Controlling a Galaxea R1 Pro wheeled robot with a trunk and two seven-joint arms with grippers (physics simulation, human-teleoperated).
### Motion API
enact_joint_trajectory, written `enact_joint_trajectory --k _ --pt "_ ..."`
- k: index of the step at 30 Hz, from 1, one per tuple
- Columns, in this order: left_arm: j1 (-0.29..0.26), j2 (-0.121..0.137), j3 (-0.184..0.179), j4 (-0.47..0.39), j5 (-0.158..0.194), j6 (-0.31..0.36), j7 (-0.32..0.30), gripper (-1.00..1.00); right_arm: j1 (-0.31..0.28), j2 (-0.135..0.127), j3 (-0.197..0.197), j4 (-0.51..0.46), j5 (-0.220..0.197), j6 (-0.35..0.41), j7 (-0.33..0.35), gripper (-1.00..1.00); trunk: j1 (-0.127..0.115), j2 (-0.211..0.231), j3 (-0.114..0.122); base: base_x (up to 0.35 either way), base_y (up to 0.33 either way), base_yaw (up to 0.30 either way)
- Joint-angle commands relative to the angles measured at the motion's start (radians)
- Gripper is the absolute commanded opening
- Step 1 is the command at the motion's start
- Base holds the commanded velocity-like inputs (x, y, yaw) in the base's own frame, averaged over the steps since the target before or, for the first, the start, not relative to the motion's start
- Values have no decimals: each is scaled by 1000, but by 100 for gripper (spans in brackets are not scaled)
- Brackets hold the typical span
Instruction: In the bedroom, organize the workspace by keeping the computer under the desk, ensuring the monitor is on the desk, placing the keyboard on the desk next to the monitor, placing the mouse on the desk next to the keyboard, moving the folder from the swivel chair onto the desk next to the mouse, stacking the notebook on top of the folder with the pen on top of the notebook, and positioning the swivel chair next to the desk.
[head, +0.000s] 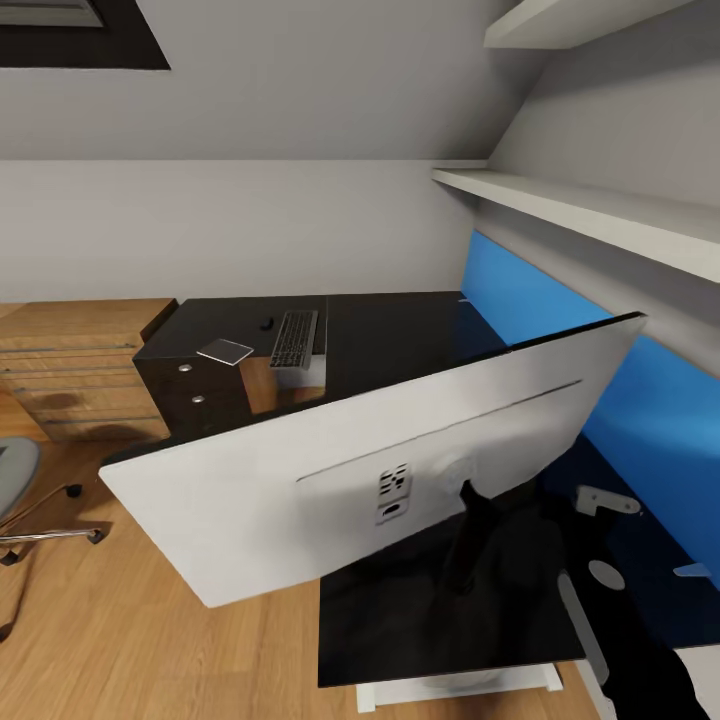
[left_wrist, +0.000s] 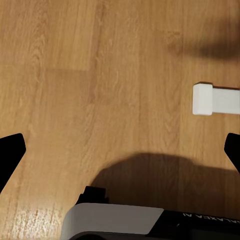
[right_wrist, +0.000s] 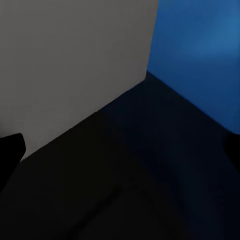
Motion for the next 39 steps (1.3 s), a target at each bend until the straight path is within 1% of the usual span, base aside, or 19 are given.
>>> enact_joint_trajectory --k 1,4,7,18,23,30,36,39 --pt "0 0 9 0 -6 -2 -2 100 -9 -1 2 9 -10 1 -4 100 0 -1 -1 0 0 0" --pt "0 0 9 0 -6 -2 -2 100 -41 -1 2 47 -10 2 -3 100 0 -1 -1 0 0 0" --pt "0 0 9 0 -6 -2 -2 100 -58 -1 2 66 -10 2 -3 100 0 -1 -1 0 0 0" --pt "0 1 9 -1 -6 -3 -2 100 -101 0 2 94 -10 4 -5 100 0 -1 -1 0 0 0" --pt "0 1 9 0 -6 -2 -2 100 -133 -1 2 135 -10 4 -6 100 0 -1 -1 0 0 0" --pt "0 0 9 0 -6 -2 -1 100 -182 -1 2 203 -10 3 -7 100 0 -1 -1 0 0 0" --pt "0 1 9 0 -6 -3 -1 100 -254 0 2 270 -10 2 -8 100 0 -1 -1 0 0 0" --pt "0 1 9 0 -6 -3 -2 100 -274 0 2 282 -10 3 -8 100 0 -1 -1 0 0 0"
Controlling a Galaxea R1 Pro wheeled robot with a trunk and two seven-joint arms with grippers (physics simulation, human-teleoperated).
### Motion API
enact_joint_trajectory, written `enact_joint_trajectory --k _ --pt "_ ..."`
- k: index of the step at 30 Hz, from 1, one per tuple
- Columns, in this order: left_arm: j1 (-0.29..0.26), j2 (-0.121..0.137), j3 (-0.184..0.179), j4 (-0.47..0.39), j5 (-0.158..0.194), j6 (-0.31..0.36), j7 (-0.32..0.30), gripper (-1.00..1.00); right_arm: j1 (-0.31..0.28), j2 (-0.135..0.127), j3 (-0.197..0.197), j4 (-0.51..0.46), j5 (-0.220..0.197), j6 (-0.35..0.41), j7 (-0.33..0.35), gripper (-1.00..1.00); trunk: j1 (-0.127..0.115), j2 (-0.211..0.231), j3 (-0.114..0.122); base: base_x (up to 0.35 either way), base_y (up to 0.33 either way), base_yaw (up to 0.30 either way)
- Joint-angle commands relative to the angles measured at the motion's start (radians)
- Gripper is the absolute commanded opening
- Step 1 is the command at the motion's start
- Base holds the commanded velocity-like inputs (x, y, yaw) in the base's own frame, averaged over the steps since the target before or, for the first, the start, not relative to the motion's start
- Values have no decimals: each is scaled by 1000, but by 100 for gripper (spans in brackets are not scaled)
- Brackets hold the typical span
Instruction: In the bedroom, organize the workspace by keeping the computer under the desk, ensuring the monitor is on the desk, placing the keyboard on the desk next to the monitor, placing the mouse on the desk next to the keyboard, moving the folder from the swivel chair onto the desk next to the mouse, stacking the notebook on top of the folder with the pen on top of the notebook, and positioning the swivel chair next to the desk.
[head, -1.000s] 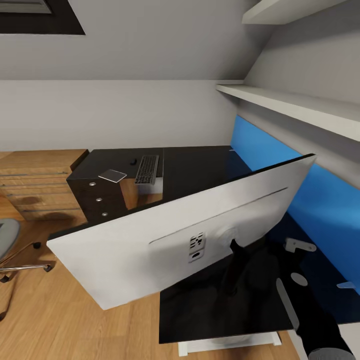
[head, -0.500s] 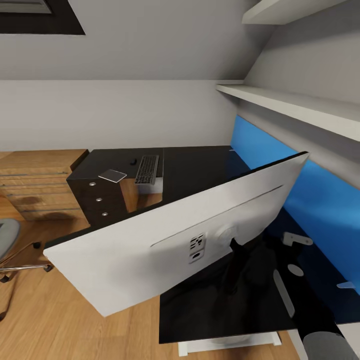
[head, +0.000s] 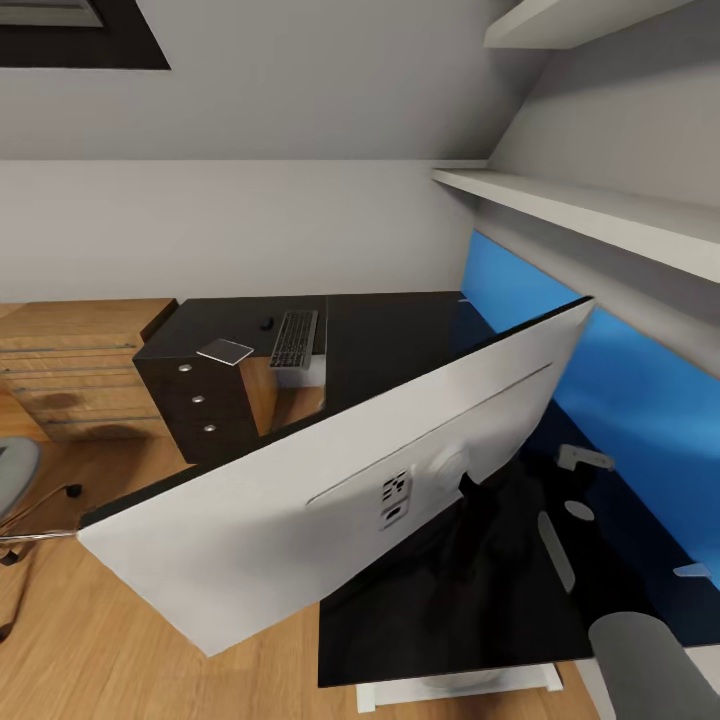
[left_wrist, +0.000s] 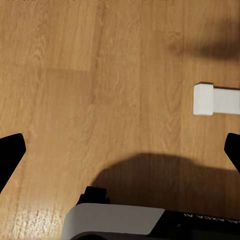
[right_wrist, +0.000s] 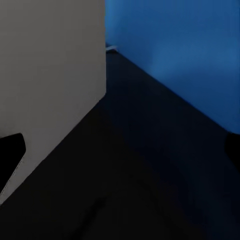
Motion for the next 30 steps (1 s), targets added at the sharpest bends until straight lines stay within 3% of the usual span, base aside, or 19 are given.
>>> enact_joint_trajectory --k 1,30 --pt "0 0 9 0 -7 -3 -2 100 -6 0 2 2 -10 2 -4 100 0 -1 -1 0 0 0" --pt "0 0 9 0 -7 -2 -2 100 -50 -2 -4 56 -15 3 -6 100 0 -1 -1 -25 0 0"
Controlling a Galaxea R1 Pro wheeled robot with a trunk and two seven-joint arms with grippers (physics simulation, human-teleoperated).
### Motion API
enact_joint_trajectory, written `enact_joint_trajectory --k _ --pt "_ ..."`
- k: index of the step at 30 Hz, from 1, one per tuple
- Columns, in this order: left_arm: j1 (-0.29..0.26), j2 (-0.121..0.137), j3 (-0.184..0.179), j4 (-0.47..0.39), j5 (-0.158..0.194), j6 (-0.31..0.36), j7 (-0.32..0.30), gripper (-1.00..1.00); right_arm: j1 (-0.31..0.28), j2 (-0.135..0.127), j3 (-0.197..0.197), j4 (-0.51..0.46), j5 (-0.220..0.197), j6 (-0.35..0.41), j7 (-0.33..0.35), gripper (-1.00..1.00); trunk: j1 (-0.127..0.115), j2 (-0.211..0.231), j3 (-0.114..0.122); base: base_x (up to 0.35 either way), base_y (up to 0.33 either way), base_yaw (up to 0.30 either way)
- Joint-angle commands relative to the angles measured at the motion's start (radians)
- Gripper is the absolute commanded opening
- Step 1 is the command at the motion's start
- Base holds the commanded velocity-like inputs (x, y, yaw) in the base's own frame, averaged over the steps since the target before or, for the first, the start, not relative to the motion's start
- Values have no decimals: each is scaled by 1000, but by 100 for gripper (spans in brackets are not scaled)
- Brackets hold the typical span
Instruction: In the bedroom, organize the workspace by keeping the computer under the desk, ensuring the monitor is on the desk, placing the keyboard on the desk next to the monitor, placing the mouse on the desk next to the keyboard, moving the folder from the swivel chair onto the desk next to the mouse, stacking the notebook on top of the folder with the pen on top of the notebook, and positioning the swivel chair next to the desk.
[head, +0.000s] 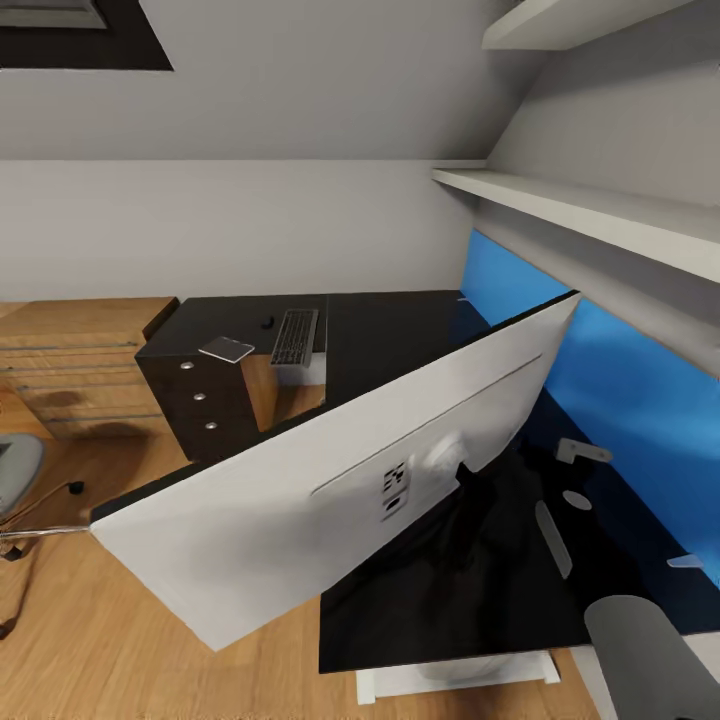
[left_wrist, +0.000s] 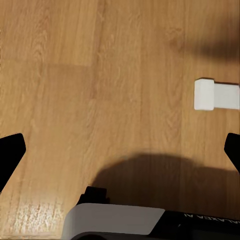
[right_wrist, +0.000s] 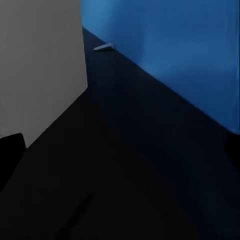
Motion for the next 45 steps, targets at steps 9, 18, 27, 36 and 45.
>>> enact_joint_trajectory --k 9,18,27,36,45 --pt "0 0 9 0 -7 0 -2 100 4 -3 0 -2 -14 -2 -2 100 0 -1 -1 -284 0 0" --pt "0 0 9 0 -7 1 -2 100 29 -3 0 1 -15 -11 4 100 0 -1 -1 -321 0 0" --pt "0 0 9 0 -7 1 -2 100 63 -1 1 3 -13 -69 12 100 0 -1 -1 -319 45 0" --pt "0 0 9 0 -7 1 -2 100 105 1 3 2 -8 -86 57 100 0 -1 -1 -227 219 0" --pt "0 0 9 0 -7 1 -2 100 113 2 3 3 -9 -87 67 100 0 -1 -1 -37 82 0"
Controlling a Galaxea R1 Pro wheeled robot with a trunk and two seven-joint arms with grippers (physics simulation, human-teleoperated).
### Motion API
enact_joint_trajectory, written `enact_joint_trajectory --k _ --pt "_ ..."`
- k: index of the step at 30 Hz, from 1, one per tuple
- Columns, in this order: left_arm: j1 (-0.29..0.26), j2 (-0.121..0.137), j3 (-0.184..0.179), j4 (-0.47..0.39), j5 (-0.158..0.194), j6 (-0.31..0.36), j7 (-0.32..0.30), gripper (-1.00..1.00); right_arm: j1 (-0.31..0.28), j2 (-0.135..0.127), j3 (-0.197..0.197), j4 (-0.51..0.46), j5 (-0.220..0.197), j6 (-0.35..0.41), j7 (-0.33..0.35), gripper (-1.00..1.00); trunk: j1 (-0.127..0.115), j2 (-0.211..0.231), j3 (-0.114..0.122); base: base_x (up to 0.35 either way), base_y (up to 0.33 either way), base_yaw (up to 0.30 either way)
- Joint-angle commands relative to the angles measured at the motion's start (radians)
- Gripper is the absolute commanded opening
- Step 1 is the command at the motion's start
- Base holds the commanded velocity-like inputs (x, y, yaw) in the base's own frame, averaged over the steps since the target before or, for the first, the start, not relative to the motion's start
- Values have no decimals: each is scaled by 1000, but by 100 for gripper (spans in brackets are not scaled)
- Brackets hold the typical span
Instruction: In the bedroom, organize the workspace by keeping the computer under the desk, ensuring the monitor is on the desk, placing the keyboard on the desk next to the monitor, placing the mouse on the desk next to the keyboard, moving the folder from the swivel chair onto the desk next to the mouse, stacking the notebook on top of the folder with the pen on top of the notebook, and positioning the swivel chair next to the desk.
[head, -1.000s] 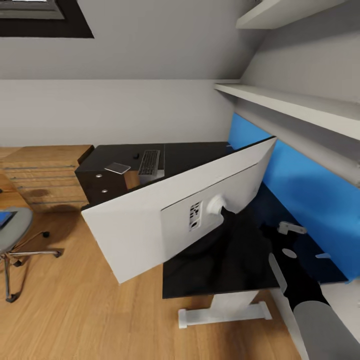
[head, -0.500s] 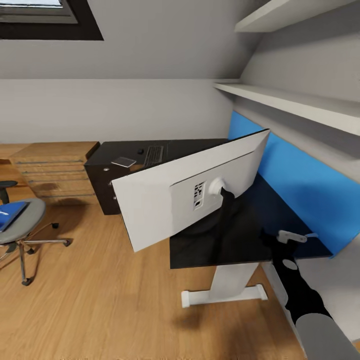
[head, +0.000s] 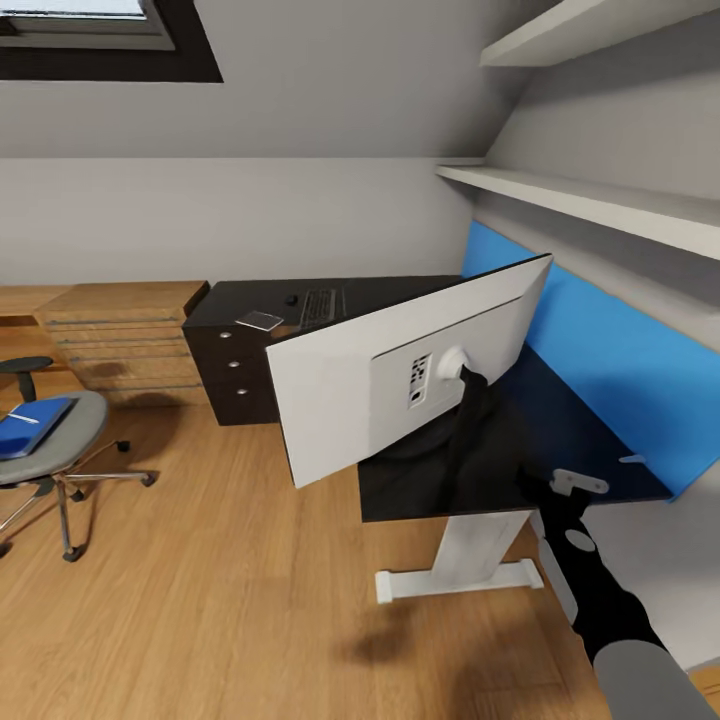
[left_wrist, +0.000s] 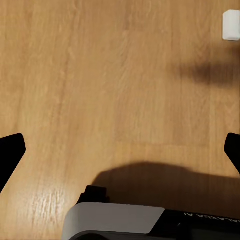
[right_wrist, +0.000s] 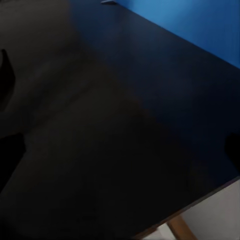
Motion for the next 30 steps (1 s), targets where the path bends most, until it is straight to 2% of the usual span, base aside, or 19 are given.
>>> enact_joint_trajectory --k 1,5,9,14,20,27,30 --pt "0 0 9 0 -7 -2 -2 100 0 -1 2 0 -10 -5 -1 100 0 -1 -1 -8 17 0" --pt "0 0 9 0 -7 -2 -2 100 6 -1 3 0 -9 -6 20 100 0 -1 -1 -4 8 0" --pt "0 0 9 0 -7 -2 -2 100 27 -2 5 -3 -7 -6 86 100 0 -1 -1 -1 3 0" --pt "0 0 9 0 -7 -2 -2 100 41 -6 6 -6 -5 -6 240 100 0 -1 -1 0 0 0" --pt "0 0 9 0 -7 -2 -2 100 45 -7 5 -6 -5 -7 356 100 0 -1 -1 0 0 0" --pt "0 0 9 0 -7 -3 -3 100 48 -8 5 -6 -5 -11 394 100 0 -1 -1 0 0 0" --pt "0 0 9 0 -7 -5 -3 100 50 -6 6 -6 -5 -43 396 100 0 -1 -1 0 0 0"
